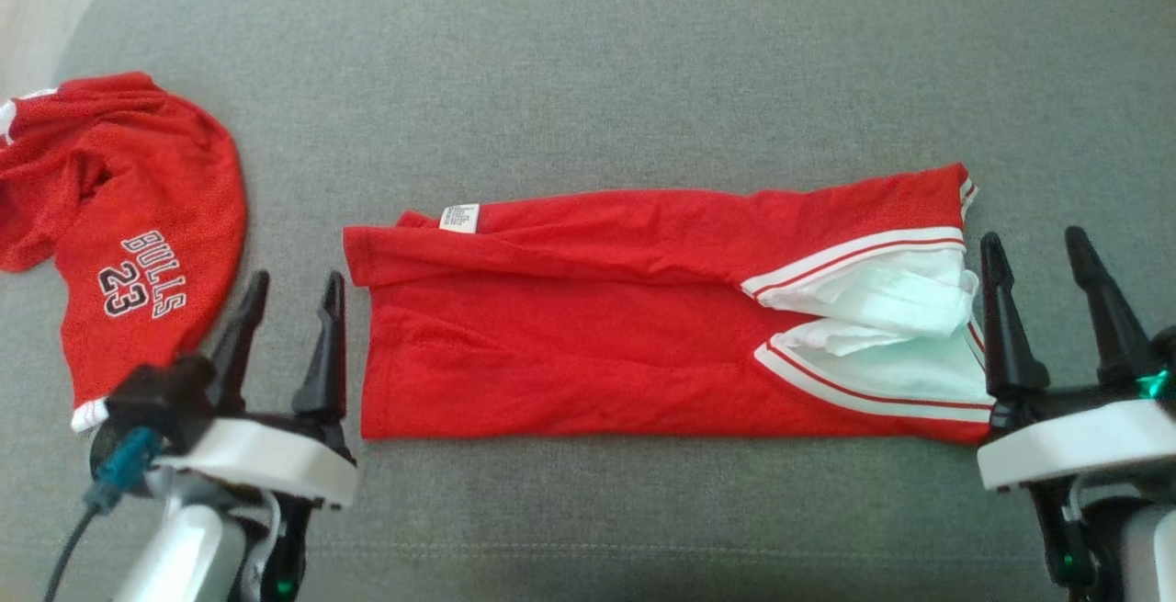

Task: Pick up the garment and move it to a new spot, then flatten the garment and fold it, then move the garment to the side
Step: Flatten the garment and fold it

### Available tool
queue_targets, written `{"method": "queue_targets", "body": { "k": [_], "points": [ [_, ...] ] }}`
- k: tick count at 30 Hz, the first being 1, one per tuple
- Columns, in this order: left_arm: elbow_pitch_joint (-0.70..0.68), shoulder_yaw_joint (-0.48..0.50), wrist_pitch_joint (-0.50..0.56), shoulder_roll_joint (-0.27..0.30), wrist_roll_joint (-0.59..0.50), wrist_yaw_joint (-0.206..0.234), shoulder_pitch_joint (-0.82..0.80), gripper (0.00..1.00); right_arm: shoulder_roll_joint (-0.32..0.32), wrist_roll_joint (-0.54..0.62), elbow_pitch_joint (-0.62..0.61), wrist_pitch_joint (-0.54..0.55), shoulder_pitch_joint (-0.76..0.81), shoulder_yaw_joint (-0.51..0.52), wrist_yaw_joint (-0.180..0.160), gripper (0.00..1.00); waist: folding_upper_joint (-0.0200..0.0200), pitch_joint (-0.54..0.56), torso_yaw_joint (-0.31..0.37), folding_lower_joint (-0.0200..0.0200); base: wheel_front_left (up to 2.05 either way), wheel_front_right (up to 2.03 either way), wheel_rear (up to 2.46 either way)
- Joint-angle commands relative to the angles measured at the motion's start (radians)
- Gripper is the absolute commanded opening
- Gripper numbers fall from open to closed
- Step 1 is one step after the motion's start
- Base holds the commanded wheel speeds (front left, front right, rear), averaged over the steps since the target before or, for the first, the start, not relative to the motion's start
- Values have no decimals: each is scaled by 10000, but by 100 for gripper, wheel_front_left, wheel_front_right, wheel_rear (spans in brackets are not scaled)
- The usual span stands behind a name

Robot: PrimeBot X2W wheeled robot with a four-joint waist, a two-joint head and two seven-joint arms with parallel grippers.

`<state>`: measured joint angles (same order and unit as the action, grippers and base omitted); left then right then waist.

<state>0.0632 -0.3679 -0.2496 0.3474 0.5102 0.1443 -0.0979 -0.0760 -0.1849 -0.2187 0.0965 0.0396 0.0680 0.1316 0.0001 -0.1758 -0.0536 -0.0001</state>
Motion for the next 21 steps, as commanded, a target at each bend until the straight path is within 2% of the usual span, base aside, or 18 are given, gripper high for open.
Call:
{"method": "queue_targets", "body": {
  "k": [1,17,21],
  "points": [
    [-354,365,-90,263,-91,53,-280,100,-48,13,-277,-107,-33,-249,-9,100,-1,38,-14,1,0,0,0],
    [-186,240,14,303,-56,84,-445,100,26,-27,98,-92,-166,-269,-9,100,-1,58,-61,1,0,0,0],
    [-268,236,18,305,-52,99,-553,100,-203,-9,338,-37,-642,-278,-9,100,-1,-135,11,1,0,0,0]
  ]
}}
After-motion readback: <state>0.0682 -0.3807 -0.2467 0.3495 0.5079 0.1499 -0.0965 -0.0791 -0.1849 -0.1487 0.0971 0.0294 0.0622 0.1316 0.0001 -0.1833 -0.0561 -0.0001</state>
